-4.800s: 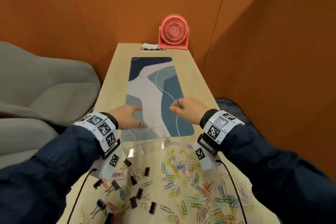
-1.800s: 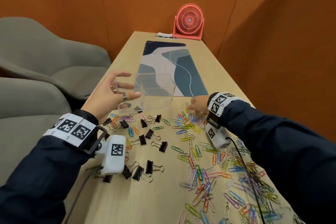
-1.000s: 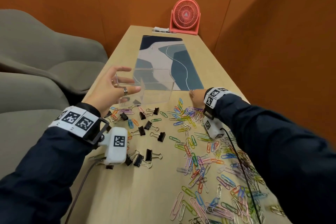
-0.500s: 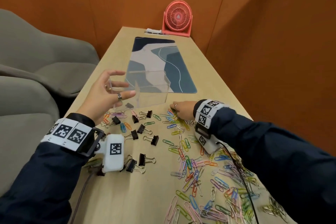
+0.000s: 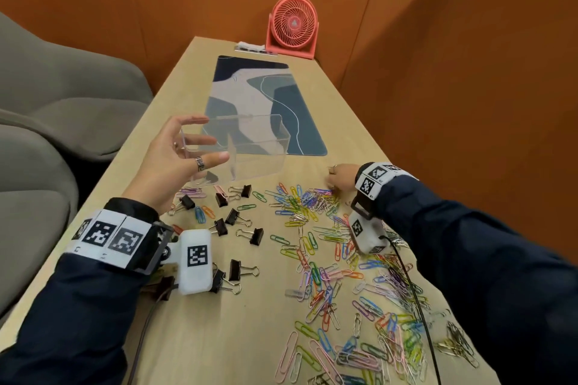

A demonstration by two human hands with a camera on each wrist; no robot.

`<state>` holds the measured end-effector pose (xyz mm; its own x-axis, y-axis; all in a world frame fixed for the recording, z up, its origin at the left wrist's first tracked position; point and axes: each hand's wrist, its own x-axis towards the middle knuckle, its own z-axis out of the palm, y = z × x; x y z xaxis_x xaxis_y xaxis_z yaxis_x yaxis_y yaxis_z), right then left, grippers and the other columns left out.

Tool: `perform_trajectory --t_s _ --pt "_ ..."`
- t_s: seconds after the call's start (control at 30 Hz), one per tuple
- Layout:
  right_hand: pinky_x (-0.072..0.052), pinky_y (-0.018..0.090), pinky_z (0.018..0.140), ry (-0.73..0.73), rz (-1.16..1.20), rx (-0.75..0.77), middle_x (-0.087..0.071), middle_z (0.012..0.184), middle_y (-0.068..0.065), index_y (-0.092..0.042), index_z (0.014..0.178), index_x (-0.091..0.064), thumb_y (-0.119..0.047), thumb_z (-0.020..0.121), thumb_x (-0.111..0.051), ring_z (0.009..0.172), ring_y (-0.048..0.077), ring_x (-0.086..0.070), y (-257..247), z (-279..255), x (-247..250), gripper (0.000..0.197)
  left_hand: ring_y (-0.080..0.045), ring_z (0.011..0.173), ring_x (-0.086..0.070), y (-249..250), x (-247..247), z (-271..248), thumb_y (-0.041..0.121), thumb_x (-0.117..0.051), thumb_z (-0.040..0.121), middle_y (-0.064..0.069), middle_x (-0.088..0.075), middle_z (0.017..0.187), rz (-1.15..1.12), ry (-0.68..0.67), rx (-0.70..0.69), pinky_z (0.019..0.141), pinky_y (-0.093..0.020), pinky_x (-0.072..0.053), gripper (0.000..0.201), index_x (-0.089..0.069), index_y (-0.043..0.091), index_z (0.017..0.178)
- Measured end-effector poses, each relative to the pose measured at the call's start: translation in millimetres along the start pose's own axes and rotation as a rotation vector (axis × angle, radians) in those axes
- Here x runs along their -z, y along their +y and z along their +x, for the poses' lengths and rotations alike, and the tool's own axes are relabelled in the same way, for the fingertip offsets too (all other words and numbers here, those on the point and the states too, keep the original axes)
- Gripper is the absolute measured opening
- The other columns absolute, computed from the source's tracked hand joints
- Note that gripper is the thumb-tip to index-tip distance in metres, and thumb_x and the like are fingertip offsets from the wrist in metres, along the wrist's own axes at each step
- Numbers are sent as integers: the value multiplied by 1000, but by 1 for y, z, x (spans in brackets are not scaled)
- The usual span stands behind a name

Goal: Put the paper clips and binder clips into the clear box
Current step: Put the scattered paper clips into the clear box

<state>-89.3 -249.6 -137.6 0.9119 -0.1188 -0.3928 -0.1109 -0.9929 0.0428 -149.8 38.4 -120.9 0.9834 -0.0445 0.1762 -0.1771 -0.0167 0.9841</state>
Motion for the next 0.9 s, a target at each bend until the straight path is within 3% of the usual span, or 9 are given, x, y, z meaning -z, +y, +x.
perform_trajectory --t_s 0.27,0.4,0.47,0.57,0.67,0.77,0.9 --pt "-39 34 100 -25 -83 185 -57 128 13 -5 126 -54 -30 101 -31 117 29 -52 -18 -18 -8 42 -16 97 -67 -6 -3 0 25 -77 59 -3 -64 111 -12 -21 -21 71 -29 -54 57 -53 42 107" --pt "-30 31 110 44 54 273 -41 146 9 -12 142 -35 -22 100 -33 132 25 -40 -28 -15 -4 43 -21 100 -67 -10 -3 0 23 -77 58 -5 -64 111 -22 -9 -17 78 -37 -55 57 -54 40 107" --pt "-29 35 112 37 52 245 -35 147 13 -11 145 -29 -22 100 -31 134 29 -37 -34 -10 -5 46 -18 99 -66 -10 -2 0 23 -77 58 -4 -64 111 -24 2 -22 81 -39 -55 57 -53 40 108" --pt "-36 42 105 21 -12 114 -41 137 21 -6 139 -35 -29 100 -29 124 37 -45 -30 -2 -9 45 -8 89 -69 -10 -1 -1 21 -75 59 -4 -65 110 -34 5 -38 71 -28 -58 58 -52 37 109" --pt "-34 37 107 -28 -53 92 -41 143 19 -2 139 -35 -31 102 -26 129 32 -42 -18 -4 -7 48 -4 81 -70 -11 1 -3 17 -74 59 -5 -64 109 -50 8 -43 62 -19 -56 59 -51 33 112" --pt "-28 33 111 -98 -74 125 -39 146 12 -3 141 -36 -28 102 -28 133 27 -38 -8 -12 1 47 -4 79 -70 -13 2 -3 17 -75 59 -6 -64 108 -54 13 -45 61 -19 -55 59 -51 33 111" --pt "-26 29 109 3 4 94 -36 149 10 -7 144 -32 -20 101 -32 136 25 -35 6 -9 13 45 -5 77 -70 -15 3 -3 20 -75 58 -4 -65 108 -48 14 -38 63 -21 -56 60 -52 34 111"
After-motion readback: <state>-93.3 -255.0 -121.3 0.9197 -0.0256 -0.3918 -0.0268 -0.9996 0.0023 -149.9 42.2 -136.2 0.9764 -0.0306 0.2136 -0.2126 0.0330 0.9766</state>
